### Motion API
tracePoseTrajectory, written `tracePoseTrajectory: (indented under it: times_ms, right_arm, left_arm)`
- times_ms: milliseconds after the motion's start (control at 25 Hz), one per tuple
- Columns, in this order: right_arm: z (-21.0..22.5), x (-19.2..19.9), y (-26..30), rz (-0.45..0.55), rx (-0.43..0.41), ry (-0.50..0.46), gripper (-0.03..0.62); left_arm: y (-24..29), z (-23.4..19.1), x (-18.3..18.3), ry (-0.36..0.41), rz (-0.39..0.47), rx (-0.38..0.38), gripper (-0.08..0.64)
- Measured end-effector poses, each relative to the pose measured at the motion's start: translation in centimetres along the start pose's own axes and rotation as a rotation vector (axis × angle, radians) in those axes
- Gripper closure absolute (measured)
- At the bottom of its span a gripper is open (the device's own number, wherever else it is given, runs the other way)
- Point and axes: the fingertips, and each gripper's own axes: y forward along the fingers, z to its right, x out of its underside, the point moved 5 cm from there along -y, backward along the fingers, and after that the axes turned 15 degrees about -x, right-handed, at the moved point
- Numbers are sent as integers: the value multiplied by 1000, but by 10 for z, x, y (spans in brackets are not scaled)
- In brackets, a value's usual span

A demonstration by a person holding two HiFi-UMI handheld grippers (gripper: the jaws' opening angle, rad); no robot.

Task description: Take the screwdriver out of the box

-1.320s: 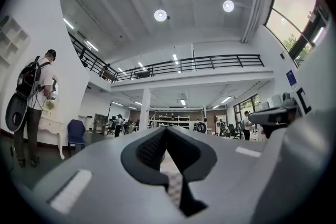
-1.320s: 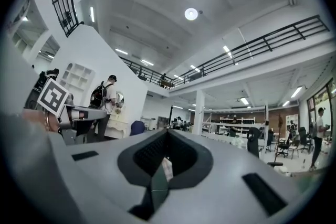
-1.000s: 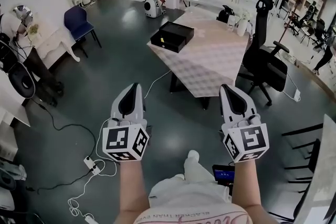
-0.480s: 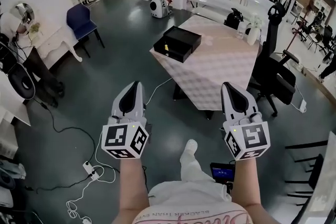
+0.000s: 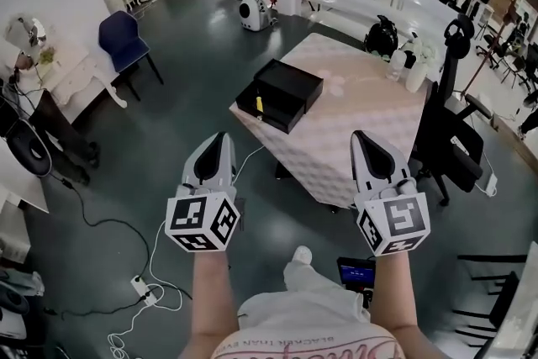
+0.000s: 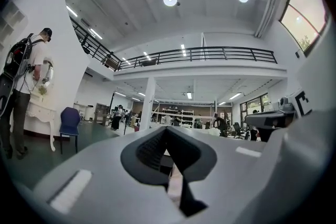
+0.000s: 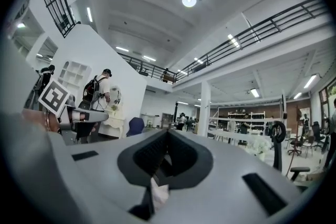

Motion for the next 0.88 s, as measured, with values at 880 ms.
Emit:
tracePoseTrajectory:
  times_ms: [880]
  right_arm:
    - [144, 39, 131, -52, -15, 15, 586]
  left_arm:
    - [216, 22, 41, -4, -179, 50, 463]
